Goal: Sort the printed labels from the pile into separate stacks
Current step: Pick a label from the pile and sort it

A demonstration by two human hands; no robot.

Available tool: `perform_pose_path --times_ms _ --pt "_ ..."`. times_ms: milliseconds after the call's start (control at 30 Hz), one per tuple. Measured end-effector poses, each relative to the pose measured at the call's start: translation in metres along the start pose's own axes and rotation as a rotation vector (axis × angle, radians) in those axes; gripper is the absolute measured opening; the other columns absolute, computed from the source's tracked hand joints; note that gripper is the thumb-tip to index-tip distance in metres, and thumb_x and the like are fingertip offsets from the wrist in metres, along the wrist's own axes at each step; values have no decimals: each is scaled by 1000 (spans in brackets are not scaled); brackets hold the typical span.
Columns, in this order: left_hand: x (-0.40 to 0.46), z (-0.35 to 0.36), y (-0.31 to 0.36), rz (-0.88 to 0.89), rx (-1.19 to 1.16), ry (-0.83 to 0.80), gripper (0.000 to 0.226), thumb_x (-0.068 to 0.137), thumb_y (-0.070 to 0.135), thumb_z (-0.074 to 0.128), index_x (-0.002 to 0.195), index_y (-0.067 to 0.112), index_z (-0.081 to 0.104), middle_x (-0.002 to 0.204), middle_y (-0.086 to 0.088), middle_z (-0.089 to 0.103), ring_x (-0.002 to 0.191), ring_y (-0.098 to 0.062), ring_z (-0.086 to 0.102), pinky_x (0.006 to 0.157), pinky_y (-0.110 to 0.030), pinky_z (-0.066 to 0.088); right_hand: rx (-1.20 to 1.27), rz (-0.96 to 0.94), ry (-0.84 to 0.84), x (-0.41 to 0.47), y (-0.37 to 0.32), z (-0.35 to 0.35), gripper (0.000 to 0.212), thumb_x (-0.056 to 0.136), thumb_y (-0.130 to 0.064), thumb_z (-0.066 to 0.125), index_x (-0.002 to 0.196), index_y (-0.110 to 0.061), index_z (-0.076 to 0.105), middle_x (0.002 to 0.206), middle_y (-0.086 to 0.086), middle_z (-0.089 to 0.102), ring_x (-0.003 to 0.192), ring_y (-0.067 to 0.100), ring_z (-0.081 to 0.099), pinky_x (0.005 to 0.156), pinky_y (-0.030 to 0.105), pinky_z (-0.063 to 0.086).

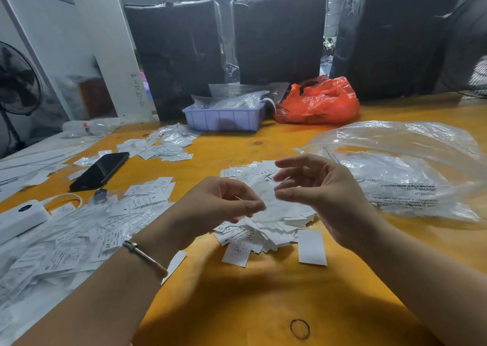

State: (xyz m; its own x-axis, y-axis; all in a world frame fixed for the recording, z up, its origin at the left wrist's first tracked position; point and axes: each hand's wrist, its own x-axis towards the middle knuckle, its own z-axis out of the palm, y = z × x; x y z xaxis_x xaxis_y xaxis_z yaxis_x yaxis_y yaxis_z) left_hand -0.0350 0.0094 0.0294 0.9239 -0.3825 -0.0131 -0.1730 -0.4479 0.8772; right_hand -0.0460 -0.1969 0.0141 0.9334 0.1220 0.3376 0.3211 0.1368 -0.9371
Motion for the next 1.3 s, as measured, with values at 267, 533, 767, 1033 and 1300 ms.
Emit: perform_pose_path --times_ms 267,533,767,1033,1300 --pt "2 -5 -3 33 -144 161 19 77 17 78 86 2 70 89 -8 76 82 -16 72 66 -18 56 -997 2 -292 17 -5 -44 35 70 -1 69 90 -29 71 104 -7 63 105 10 53 91 36 46" --pt "0 -6 -1 38 -193 189 22 81 -5 72 99 5 64 85 -10 77 79 -22 74 67 -24 58 -1097 -161 -361 17 11 -35 16 69 -30 85 79 -31 72 98 -18 60 99 3 48 82 22 40" --pt "0 -6 -2 -71 -188 77 20 79 2 75 94 16 78 90 -8 76 75 -15 71 61 -18 54 -743 -102 -218 17 1 -35 11 74 -10 78 69 -20 74 83 -2 69 76 8 57 66 21 41" --pt "2 -10 -4 -114 -135 133 10 81 10 75 78 20 76 85 -3 76 72 -8 68 68 -20 53 -120 117 -55 19 -8 -35 4 88 -3 61 86 -1 58 66 10 64 50 16 51 47 24 36" --pt "0 -10 -1 -113 -388 73 35 60 -5 78 92 0 66 81 -14 73 76 -25 73 68 -30 61 -102 143 -94 18 -9 -32 27 71 6 72 93 -6 62 77 13 71 62 19 62 52 21 49"
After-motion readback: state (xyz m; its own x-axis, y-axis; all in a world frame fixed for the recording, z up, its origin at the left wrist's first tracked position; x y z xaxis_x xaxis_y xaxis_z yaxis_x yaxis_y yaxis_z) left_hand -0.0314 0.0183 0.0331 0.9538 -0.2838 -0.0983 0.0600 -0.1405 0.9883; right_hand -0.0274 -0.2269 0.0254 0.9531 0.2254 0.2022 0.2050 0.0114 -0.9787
